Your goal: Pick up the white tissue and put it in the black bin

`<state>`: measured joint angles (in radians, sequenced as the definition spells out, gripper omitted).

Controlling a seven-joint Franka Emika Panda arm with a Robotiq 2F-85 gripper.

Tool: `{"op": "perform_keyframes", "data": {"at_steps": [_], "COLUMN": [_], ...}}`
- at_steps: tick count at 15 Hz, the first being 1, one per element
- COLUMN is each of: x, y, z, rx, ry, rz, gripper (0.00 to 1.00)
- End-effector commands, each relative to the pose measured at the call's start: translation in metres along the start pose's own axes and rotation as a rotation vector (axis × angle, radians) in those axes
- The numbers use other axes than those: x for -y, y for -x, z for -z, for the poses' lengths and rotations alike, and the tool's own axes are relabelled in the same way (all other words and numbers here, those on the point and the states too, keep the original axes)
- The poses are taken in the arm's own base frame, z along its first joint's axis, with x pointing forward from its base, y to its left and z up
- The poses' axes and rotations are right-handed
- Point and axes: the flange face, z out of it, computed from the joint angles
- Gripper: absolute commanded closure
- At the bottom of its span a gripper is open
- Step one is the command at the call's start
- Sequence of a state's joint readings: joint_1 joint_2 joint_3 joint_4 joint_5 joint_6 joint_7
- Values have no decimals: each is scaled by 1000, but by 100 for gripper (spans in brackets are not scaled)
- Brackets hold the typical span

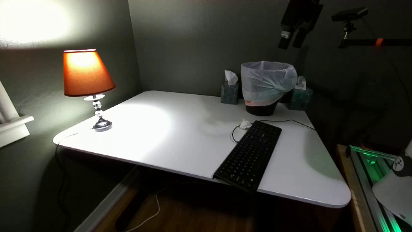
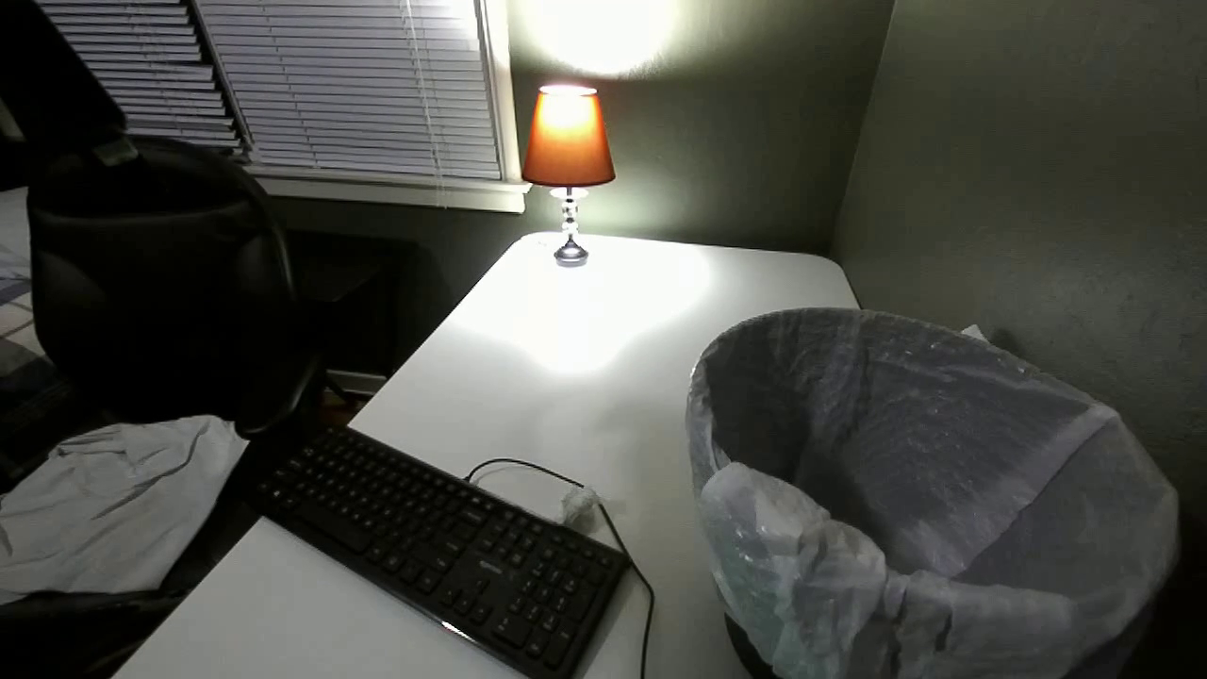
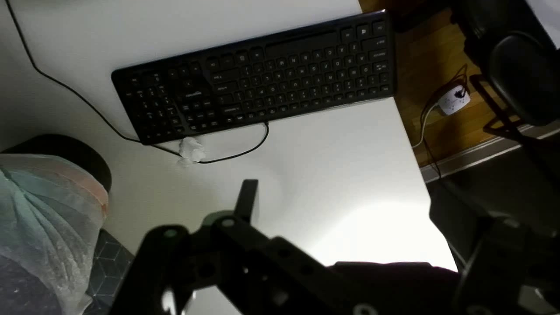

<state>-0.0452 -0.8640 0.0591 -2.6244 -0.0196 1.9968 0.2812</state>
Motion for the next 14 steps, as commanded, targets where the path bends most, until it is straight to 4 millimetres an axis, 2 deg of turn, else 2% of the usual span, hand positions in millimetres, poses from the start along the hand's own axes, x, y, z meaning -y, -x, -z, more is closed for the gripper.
{"op": "perform_keyframes", "data": {"at_steps": [1, 6, 14], "x": [-42, -85, -129], "y": [-30, -59, -92], "z": [-7, -35, -91], "rx": [57, 120, 206], "ry": [-3, 44, 173], "rz": [-71, -82, -7], "gripper": [0, 0, 0]}}
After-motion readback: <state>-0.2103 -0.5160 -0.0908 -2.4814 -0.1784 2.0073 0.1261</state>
